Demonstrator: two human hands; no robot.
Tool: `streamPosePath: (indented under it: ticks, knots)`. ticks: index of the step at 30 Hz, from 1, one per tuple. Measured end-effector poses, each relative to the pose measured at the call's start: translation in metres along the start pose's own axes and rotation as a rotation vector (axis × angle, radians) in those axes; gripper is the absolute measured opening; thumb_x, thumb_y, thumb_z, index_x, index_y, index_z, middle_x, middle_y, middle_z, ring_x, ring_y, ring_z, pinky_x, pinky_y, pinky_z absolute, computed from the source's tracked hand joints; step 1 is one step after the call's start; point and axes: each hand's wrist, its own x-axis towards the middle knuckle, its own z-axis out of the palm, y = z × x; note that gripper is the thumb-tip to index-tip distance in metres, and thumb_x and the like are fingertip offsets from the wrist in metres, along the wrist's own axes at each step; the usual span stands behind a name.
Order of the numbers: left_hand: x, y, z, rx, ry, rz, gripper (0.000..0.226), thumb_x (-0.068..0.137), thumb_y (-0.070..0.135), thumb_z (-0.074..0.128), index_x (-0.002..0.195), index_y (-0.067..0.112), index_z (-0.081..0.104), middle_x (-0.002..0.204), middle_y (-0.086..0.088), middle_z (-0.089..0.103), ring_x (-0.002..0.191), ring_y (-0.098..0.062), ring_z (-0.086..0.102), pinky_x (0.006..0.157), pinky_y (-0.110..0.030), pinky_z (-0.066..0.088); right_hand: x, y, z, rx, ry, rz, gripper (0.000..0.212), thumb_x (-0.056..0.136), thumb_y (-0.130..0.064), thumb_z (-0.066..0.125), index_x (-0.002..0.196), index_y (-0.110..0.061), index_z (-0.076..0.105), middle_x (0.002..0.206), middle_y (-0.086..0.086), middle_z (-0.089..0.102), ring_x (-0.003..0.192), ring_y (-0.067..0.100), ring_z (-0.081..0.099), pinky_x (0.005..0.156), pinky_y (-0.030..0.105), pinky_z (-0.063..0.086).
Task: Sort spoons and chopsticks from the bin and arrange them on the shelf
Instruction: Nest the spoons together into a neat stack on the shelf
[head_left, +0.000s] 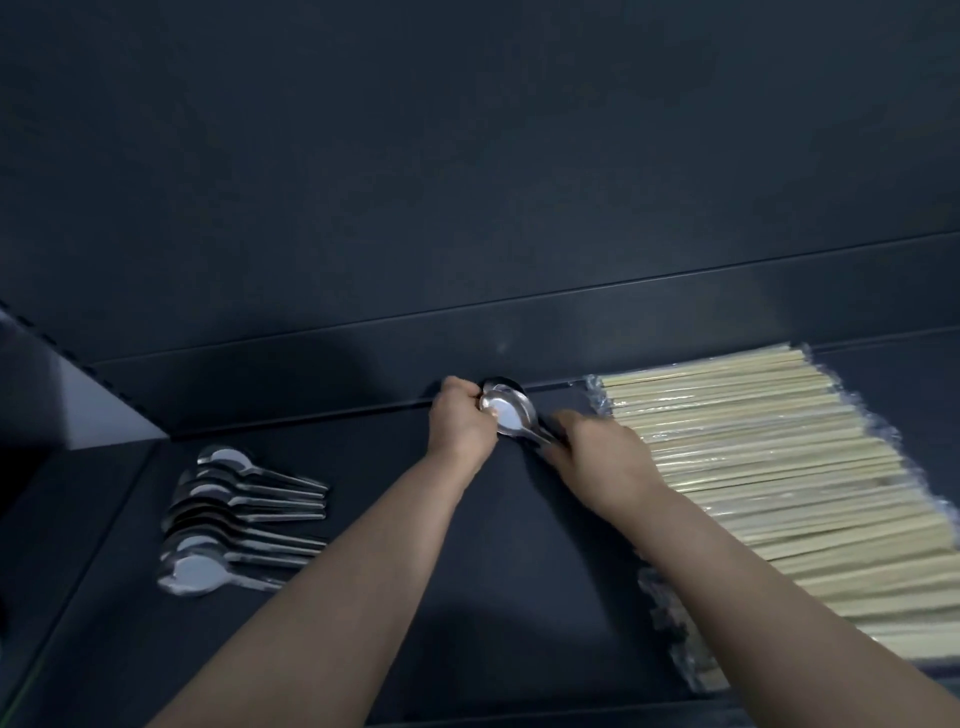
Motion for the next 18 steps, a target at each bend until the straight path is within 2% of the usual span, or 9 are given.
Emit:
streamPosePath:
  ticks: [2,4,6,8,10,12,14,16,18]
  knots:
    - [0.002,0.001,0.005,-0.027,-0.049,-0.038,0.021,0.091,0.006,0.058,0.103,0.020,0.048,0.098,0.002,0.062,0.090,-0.019,0.063,0.085,-0.039,0.057,-0.001,-0.001,0.002,-0.058,0.011,-0.020,0.022,0.093,-0.025,0.050,0.114,-0.022,0.053,0.109,0.004,0.066,0.107,0.030,0.057,0.080,0.033,0.041]
    - [0.003,0.001,0.006,-0.057,-0.088,-0.062,0.016,0.092,0.006,0.058,0.100,0.019,0.056,0.089,0.004,0.064,0.085,-0.018,0.060,0.082,-0.035,0.053,0.000,-0.002,0.005,-0.079,0.022,-0.029,0.031,0.090,-0.016,0.051,0.119,-0.025,0.051,0.111,0.001,0.065,0.110,0.027,0.056,0.081,0.033,0.039]
    - [0.004,0.000,0.005,-0.056,-0.083,-0.080,0.012,0.090,0.006,0.058,0.093,0.017,0.064,0.090,-0.001,0.067,0.084,-0.018,0.060,0.081,-0.033,0.051,0.001,-0.002,0.007,-0.087,0.026,-0.033,0.039,0.088,-0.012,0.051,0.124,-0.026,0.050,0.112,0.001,0.065,0.112,0.026,0.055,0.085,0.034,0.039]
    - [0.003,-0.001,0.002,-0.072,-0.072,-0.103,0.013,0.089,0.007,0.059,0.083,0.019,0.061,0.090,-0.002,0.067,0.085,-0.018,0.061,0.083,-0.034,0.052,0.003,-0.004,0.006,-0.094,0.027,-0.040,0.044,0.087,-0.012,0.052,0.128,-0.026,0.047,0.111,0.001,0.065,0.113,0.024,0.054,0.088,0.034,0.038]
    - [0.003,-0.001,-0.003,-0.079,-0.061,-0.126,0.010,0.090,0.008,0.058,0.088,0.018,0.058,0.095,-0.004,0.066,0.088,-0.019,0.063,0.083,-0.036,0.055,0.002,-0.009,0.005,-0.103,0.024,-0.047,0.047,0.085,-0.010,0.052,0.129,-0.025,0.045,0.109,0.003,0.065,0.111,0.024,0.054,0.090,0.034,0.038]
    - [0.002,-0.001,-0.007,-0.086,-0.053,-0.149,0.010,0.092,0.008,0.058,0.097,0.015,0.055,0.102,-0.007,0.065,0.091,-0.021,0.065,0.076,-0.034,0.058,0.000,-0.016,0.004,-0.096,0.000,-0.047,0.046,0.085,-0.010,0.052,0.128,-0.024,0.044,0.107,0.005,0.065,0.107,0.025,0.057,0.087,0.034,0.040]
    - [0.003,-0.005,-0.012,-0.053,-0.052,-0.133,0.013,0.089,0.004,0.060,0.097,0.013,0.056,0.104,-0.010,0.066,0.094,-0.024,0.066,0.078,-0.038,0.059,-0.003,-0.022,0.005,-0.031,-0.042,-0.032,0.038,0.088,-0.018,0.054,0.124,-0.022,0.044,0.106,0.006,0.067,0.103,0.028,0.061,0.078,0.033,0.042]
    - [0.005,-0.012,-0.016,-0.024,-0.071,-0.113,0.037,0.084,0.001,0.063,0.120,0.011,0.055,0.109,-0.008,0.064,0.099,-0.026,0.065,0.085,-0.043,0.057,-0.005,-0.023,0.007,0.047,-0.068,-0.017,0.034,0.090,-0.024,0.055,0.122,-0.022,0.045,0.108,0.004,0.068,0.101,0.030,0.063,0.073,0.033,0.044]
    - [0.004,-0.014,-0.020,-0.039,-0.110,-0.113,0.068,0.086,0.000,0.063,0.145,0.013,0.034,0.120,-0.005,0.057,0.106,-0.024,0.061,0.086,-0.038,0.056,-0.008,-0.023,0.011,0.090,-0.081,-0.018,0.045,0.089,-0.021,0.057,0.131,-0.024,0.041,0.113,0.002,0.068,0.105,0.029,0.063,0.079,0.034,0.049]
